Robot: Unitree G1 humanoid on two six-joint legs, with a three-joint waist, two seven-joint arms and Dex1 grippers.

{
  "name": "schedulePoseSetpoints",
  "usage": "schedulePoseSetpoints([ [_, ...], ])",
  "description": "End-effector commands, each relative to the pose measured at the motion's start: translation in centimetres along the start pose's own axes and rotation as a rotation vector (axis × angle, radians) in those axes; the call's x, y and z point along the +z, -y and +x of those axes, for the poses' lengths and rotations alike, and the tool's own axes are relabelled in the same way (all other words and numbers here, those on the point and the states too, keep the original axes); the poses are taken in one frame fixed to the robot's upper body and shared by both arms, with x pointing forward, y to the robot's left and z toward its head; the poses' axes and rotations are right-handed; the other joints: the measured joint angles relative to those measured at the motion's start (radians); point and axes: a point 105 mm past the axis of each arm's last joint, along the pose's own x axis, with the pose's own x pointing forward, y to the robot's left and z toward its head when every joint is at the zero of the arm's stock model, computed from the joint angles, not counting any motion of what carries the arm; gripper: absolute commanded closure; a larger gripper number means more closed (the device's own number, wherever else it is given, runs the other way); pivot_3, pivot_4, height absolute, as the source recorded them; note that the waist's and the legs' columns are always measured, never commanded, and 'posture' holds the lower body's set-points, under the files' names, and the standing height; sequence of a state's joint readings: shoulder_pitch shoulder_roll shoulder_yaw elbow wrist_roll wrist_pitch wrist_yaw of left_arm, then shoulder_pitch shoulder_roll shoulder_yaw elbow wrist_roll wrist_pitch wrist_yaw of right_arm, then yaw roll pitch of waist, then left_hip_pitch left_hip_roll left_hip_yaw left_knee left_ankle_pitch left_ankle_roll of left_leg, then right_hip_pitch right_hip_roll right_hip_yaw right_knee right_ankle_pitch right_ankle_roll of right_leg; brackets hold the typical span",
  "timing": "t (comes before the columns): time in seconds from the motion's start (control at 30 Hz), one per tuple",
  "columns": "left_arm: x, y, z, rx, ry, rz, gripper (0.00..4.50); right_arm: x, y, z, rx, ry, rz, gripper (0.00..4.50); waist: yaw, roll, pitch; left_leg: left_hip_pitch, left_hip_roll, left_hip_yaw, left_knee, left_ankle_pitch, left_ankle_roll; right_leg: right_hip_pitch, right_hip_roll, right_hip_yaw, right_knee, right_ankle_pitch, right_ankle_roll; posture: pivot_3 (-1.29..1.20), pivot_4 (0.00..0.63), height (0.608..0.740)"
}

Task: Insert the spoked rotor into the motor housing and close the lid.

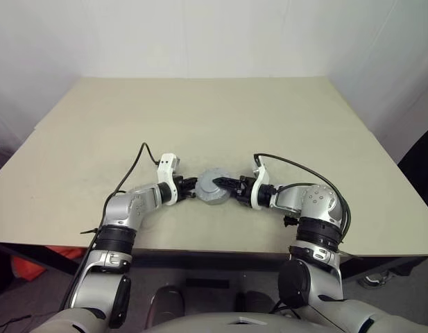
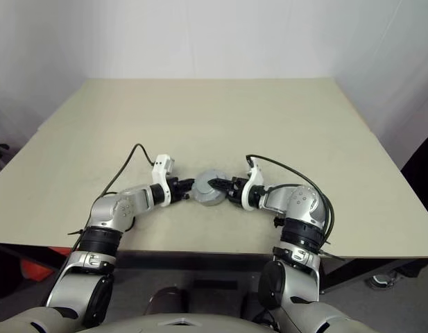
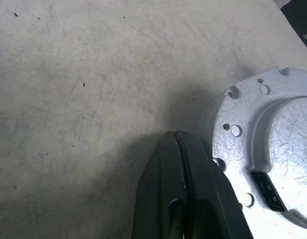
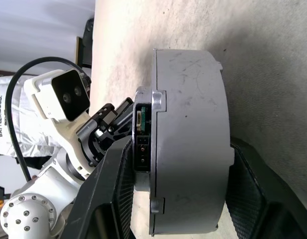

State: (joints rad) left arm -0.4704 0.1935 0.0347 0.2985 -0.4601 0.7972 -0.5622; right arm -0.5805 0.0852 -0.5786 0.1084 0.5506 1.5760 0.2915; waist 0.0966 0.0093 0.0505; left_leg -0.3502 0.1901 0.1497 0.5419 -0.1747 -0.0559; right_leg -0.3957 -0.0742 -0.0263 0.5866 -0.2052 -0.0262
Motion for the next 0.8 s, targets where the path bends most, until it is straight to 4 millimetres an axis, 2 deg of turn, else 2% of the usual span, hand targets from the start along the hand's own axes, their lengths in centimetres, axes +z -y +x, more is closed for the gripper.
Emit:
schedulePoseSetpoints([
  [0.03, 2.0, 0.0, -0.5, -0.012, 0.083, -0.010, 4.50, 1.7, -1.7, -0.1, 0.095, 0.066, 0.046, 2.44, -0.001, 0.000, 0.000, 0.000, 0.000, 0.000, 0.000, 0.000, 0.000, -0.001, 0.000, 0.000, 0.000, 0.000, 0.000, 0.00, 0.000, 0.740],
  [0.17, 5.3, -1.1, -2.9, -0.057, 0.294, -0.208, 4.50, 4.6, -2.9, -0.2, 0.192, 0.199, 0.170, 2.44, 0.002, 0.000, 0.003, -0.003, 0.000, 0.000, 0.001, 0.000, 0.000, -0.004, 0.000, 0.000, 0.002, 0.001, -0.001, 0.00, 0.000, 0.740],
  [0.3, 5.9, -2.3, -4.9, -0.054, 0.387, -0.324, 4.50, 5.9, -4.3, 0.1, 0.257, 0.246, 0.230, 2.44, -0.001, 0.001, 0.003, -0.005, -0.001, 0.000, 0.002, 0.000, 0.000, -0.006, 0.000, 0.000, 0.003, 0.001, -0.003, 0.00, 0.000, 0.740],
  [0.43, 6.2, -2.7, -6.6, -0.095, 0.485, -0.436, 4.50, 6.8, -6.5, 0.9, 0.324, 0.249, 0.246, 2.44, 0.000, 0.001, 0.003, -0.007, -0.001, 0.000, 0.002, -0.001, 0.002, -0.008, 0.001, -0.001, 0.003, 0.000, -0.005, 0.00, 0.000, 0.740],
  [0.53, 6.8, -2.2, -8.5, -0.208, 0.613, -0.586, 3.93, 6.2, -9.1, 2.4, 0.385, 0.175, 0.222, 2.44, 0.000, 0.001, 0.003, -0.011, -0.001, 0.000, 0.003, -0.002, 0.003, -0.011, 0.001, -0.002, 0.003, 0.000, -0.005, 0.00, 0.000, 0.740],
  [0.63, 6.7, -1.7, -9.2, -0.265, 0.656, -0.661, 2.92, 5.0, -11.1, 3.6, 0.417, 0.080, 0.182, 2.44, 0.000, 0.001, 0.003, -0.015, -0.001, 0.000, 0.005, -0.002, 0.004, -0.012, 0.001, -0.003, 0.003, 0.000, -0.005, 0.00, 0.000, 0.740],
  [0.8, 6.6, -0.1, -9.3, -0.357, 0.649, -0.708, 1.28, 2.3, -12.6, 4.9, 0.421, -0.069, 0.110, 2.44, 0.004, 0.000, 0.003, -0.016, -0.001, 0.000, 0.007, -0.002, 0.004, -0.011, 0.001, -0.004, 0.003, 0.001, -0.004, 0.00, 0.000, 0.740],
])
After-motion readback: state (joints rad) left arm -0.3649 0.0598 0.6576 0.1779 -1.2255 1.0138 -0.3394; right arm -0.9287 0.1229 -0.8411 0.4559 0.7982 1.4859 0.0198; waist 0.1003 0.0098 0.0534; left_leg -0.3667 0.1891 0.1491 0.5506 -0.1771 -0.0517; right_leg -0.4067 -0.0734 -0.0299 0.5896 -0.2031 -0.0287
